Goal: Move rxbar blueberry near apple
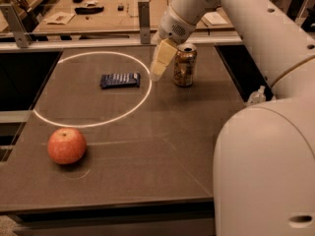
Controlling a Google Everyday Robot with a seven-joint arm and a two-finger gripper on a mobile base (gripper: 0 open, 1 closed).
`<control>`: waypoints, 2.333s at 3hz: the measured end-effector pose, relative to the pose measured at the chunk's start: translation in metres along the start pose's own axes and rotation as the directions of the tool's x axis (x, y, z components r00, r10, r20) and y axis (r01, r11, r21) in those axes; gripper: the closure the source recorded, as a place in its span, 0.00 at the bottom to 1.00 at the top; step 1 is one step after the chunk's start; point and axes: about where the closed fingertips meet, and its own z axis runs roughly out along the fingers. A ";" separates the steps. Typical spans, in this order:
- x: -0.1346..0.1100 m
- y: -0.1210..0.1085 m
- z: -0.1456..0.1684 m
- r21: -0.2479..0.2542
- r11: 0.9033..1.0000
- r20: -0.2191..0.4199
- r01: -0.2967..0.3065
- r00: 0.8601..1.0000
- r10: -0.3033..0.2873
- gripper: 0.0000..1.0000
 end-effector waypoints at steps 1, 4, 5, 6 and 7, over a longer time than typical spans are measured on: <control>-0.005 -0.004 0.020 -0.022 1.000 -0.043 -0.015 0.999 0.014 0.00; -0.017 -0.009 0.061 -0.020 0.999 -0.097 -0.025 0.995 0.023 0.00; -0.018 -0.013 0.071 0.016 1.000 -0.099 -0.009 0.995 0.010 0.00; -0.023 -0.016 0.082 0.043 0.999 -0.104 0.007 0.995 -0.003 0.00; -0.029 -0.018 0.095 0.031 0.999 -0.096 0.026 0.995 -0.023 0.00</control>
Offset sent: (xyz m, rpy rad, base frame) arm 0.0085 0.0327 -0.0322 -0.1277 0.0577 -0.0204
